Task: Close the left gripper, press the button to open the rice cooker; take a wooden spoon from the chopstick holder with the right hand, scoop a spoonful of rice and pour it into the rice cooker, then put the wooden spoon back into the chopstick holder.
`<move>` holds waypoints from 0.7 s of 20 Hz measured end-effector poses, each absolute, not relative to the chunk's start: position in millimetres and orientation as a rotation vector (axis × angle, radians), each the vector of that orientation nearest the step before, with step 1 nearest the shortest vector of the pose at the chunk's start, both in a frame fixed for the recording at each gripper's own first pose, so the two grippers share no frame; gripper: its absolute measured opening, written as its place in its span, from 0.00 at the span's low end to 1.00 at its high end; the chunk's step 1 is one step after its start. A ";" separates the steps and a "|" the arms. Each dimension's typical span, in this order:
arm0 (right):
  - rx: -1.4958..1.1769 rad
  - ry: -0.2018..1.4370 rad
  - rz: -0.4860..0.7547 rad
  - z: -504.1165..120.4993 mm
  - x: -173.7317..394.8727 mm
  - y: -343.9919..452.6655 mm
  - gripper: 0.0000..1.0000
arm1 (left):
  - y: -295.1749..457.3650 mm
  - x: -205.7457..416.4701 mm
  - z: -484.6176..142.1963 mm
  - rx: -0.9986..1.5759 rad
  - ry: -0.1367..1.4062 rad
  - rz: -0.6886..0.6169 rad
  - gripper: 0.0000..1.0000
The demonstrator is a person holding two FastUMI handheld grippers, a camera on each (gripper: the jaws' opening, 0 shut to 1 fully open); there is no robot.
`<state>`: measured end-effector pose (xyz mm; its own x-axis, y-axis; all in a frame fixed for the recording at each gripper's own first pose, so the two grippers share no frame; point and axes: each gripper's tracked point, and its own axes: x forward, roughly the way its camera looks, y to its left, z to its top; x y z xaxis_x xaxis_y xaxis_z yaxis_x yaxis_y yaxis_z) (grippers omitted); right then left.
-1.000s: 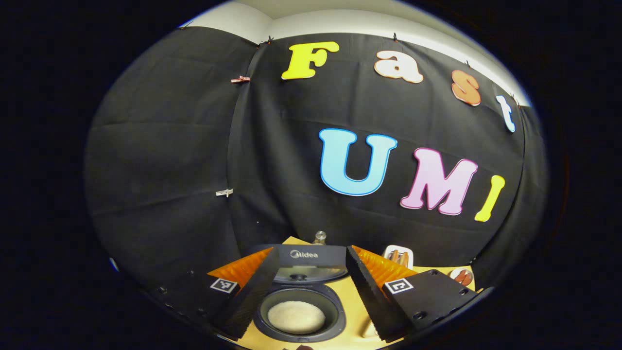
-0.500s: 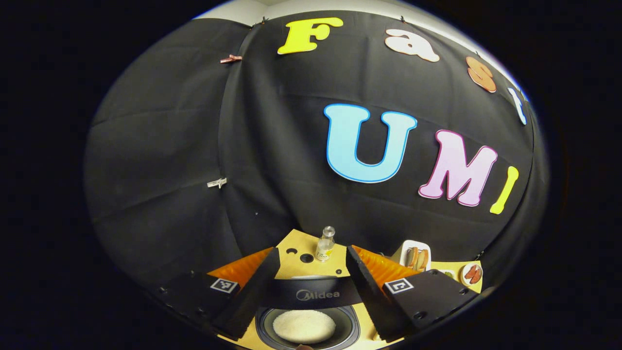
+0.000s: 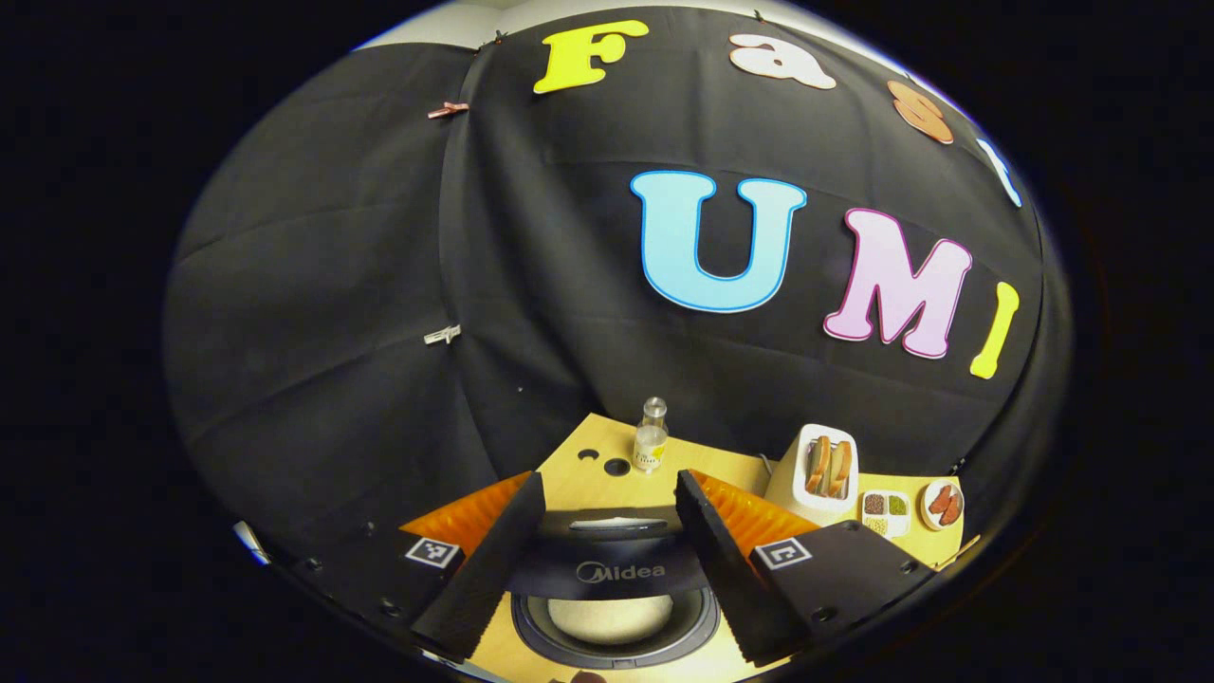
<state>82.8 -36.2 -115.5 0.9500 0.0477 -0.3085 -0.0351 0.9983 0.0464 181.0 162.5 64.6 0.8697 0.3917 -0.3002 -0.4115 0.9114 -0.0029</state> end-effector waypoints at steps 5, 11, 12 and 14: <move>0.006 0.346 0.139 -124.5 91.6 -3.2 0.98 | 137.5 144.0 13.6 -0.131 0.361 0.399 0.97; -0.033 0.392 0.235 -138.2 94.5 27.9 0.98 | 125.9 122.4 -40.5 -0.156 0.401 0.400 0.98; -0.034 0.401 0.244 -140.5 94.0 31.3 0.99 | 124.7 121.4 -49.0 -0.153 0.408 0.402 0.98; -0.037 0.412 0.261 -144.0 94.2 36.7 0.99 | 121.8 121.4 -64.2 -0.164 0.422 0.400 0.98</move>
<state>94.2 36.7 -144.0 0.8833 0.2435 -0.4005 -0.2585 0.9659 0.0172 121.4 121.8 -64.2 0.8358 0.3426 -0.4290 -0.4099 0.9092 -0.0726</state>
